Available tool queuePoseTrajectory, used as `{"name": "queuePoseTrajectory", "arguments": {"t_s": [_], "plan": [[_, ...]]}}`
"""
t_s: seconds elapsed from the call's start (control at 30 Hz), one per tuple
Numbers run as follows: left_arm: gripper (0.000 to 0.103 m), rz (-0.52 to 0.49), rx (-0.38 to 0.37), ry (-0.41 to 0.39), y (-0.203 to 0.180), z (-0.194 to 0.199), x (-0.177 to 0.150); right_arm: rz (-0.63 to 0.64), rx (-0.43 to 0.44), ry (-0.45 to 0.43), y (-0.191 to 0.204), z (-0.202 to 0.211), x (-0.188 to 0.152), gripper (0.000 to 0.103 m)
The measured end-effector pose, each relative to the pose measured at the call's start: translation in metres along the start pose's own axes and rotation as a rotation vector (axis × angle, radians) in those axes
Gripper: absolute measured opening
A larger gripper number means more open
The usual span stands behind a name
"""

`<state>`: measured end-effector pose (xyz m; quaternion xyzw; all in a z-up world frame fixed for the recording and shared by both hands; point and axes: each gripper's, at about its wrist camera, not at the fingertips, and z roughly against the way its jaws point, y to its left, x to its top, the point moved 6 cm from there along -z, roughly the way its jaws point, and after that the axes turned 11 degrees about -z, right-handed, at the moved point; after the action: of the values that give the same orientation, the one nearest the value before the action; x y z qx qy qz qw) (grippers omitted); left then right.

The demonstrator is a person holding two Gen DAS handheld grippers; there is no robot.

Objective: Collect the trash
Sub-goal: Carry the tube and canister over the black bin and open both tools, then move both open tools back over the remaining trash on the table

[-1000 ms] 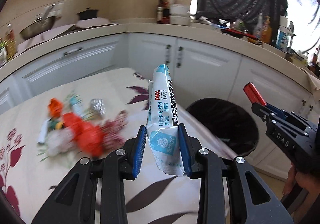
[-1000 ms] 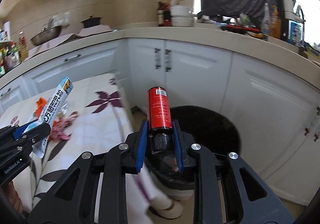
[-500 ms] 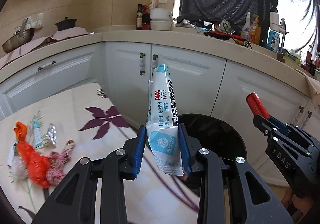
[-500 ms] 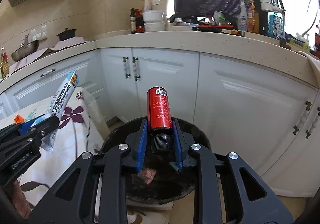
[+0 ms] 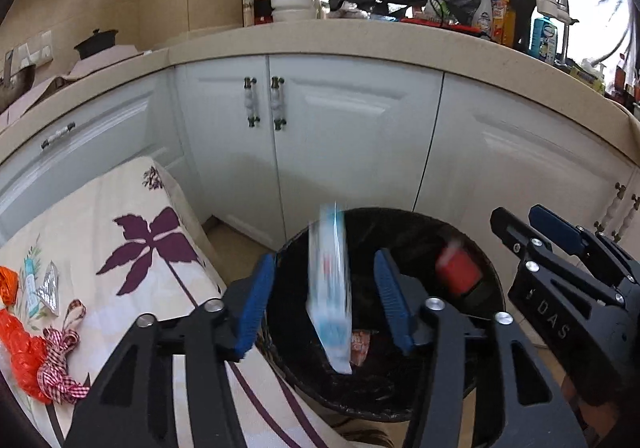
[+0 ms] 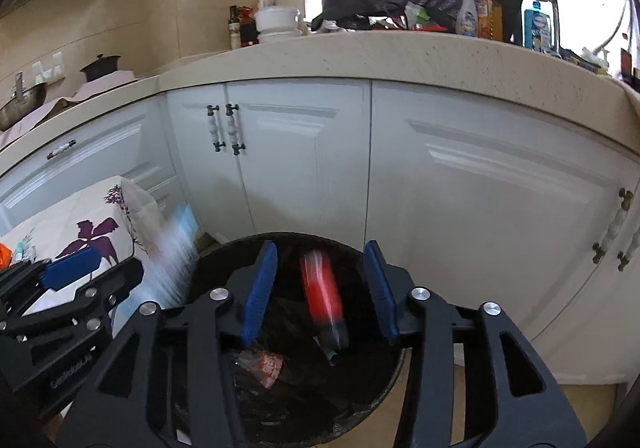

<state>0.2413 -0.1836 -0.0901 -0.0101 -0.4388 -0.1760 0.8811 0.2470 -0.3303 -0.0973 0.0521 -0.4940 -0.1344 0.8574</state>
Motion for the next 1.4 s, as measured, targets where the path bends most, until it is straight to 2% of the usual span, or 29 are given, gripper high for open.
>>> {"name": "queuePoseTrajectory", "arguments": {"t_s": [0.3,0.67,0.83,1.13,1.4], "plan": [[0.061,0.058,0.041,-0.012,0.031,0.02,-0.007,0.003,0.035,0.001,0.018,0.015,-0.005,0.046],[0.063,0.129,0.142,-0.012,0.095,0.073,-0.037,0.048,0.184,0.032,0.095,0.046,-0.026,0.047],[0.064,0.162,0.215,0.004,0.131,0.101,-0.066,0.084,0.256,0.051,0.136,0.06,-0.041,0.047],[0.065,0.286,0.358,0.062,0.205,0.155,-0.137,0.166,0.384,0.111,0.213,0.083,-0.077,0.047],[0.065,0.369,0.427,0.082,0.25,0.183,-0.177,0.23,0.44,0.15,0.263,0.096,-0.098,0.047]]}}
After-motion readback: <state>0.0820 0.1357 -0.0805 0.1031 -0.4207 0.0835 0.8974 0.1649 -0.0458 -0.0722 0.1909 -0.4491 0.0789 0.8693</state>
